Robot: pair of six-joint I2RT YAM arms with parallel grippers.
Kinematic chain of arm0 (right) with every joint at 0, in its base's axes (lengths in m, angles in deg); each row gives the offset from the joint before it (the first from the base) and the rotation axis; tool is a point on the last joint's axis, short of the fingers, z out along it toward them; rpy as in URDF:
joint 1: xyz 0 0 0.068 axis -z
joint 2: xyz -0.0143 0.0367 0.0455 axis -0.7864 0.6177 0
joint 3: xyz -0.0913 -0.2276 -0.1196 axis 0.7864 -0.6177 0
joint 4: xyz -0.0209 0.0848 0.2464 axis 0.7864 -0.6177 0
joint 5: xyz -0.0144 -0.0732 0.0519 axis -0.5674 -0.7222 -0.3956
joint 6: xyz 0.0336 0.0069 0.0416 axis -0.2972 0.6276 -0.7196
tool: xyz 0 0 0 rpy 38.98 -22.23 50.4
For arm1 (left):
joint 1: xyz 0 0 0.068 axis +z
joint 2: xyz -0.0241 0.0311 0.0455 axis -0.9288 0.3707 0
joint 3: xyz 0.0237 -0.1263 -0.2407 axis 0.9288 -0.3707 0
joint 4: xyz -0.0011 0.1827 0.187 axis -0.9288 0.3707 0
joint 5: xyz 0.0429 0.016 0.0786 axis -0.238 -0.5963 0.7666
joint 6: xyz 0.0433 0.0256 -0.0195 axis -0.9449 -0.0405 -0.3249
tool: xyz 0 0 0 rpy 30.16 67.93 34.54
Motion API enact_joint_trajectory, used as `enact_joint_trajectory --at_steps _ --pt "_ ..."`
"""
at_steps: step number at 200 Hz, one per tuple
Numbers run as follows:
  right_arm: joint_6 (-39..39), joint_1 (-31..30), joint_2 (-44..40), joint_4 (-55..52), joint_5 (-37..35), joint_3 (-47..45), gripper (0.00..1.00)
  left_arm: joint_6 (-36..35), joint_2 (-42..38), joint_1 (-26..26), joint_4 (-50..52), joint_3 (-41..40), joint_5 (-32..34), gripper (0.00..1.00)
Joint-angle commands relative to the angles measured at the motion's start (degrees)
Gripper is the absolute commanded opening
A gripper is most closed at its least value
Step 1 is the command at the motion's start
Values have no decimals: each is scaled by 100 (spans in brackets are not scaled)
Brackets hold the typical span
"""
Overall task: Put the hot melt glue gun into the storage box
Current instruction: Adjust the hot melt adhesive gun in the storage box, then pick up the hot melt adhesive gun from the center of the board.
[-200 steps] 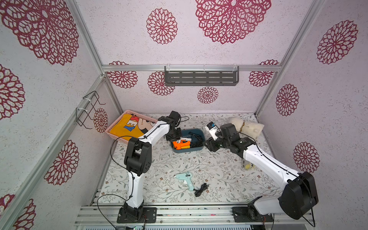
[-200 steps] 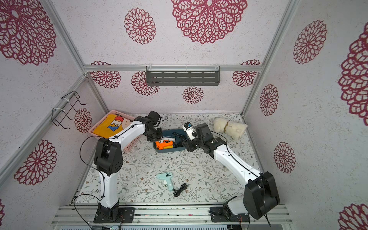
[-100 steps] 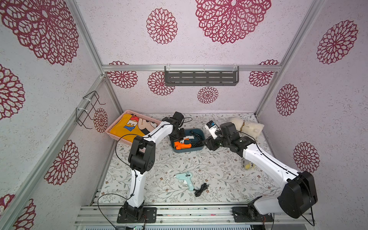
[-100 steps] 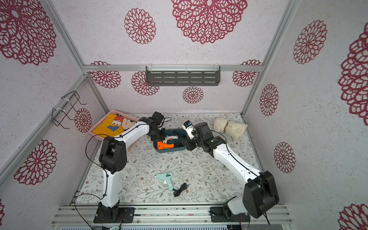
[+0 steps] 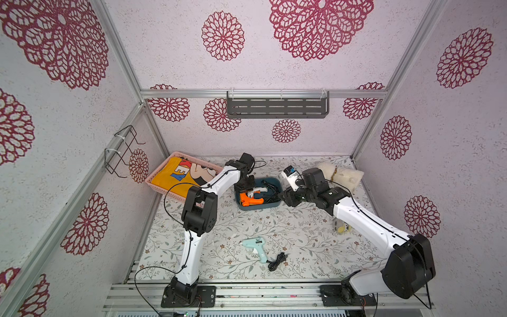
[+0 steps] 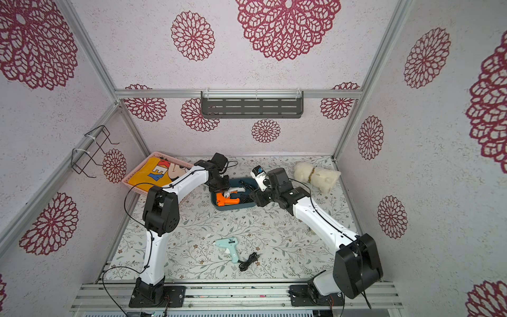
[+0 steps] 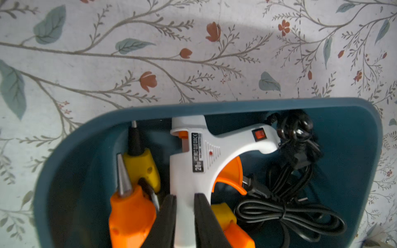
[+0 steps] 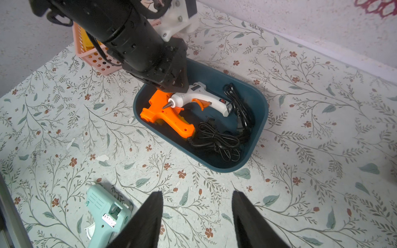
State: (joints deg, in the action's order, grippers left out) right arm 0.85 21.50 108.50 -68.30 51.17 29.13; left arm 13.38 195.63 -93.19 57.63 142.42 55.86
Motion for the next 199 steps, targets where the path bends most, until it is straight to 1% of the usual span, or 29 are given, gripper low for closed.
enact_joint_trajectory --at_steps 1,30,40,57,70,78,98,108,136,158,165,167,173,199 --pt "40 25 -25 82 114 187 58 -32 323 -79 265 -101 -100 21" --pt "35 26 -17 81 121 192 58 -33 284 -133 331 -92 -67 21" --pt "33 27 -24 90 115 204 58 -42 204 -125 377 -105 10 24" --pt "33 28 -41 77 90 223 58 -98 -30 -119 477 -90 237 35" --pt "33 25 -61 80 70 224 58 -160 -251 -116 558 -25 430 47" --pt "33 25 -78 86 60 233 58 -201 -387 -111 622 64 571 53" --pt "14 27 -79 78 61 271 58 -311 -791 -117 678 246 790 63" --pt "7 25 -77 86 56 286 58 -341 -970 -124 711 358 838 67" --pt "5 27 -72 80 73 284 58 -315 -1349 -115 897 583 820 71" --pt "24 21 -70 -7 178 265 58 -227 -1625 -107 1083 420 734 71" --pt "46 -2 -54 -76 235 256 58 -195 -1679 -86 1125 247 727 70" --pt "56 -5 -53 -108 247 254 58 -181 -1853 -77 1132 210 711 70" --pt "77 -38 -35 -194 285 243 58 -147 -2024 -49 1122 11 660 69" --pt "112 -317 -17 -529 401 67 58 119 -2652 146 877 -1135 355 66"
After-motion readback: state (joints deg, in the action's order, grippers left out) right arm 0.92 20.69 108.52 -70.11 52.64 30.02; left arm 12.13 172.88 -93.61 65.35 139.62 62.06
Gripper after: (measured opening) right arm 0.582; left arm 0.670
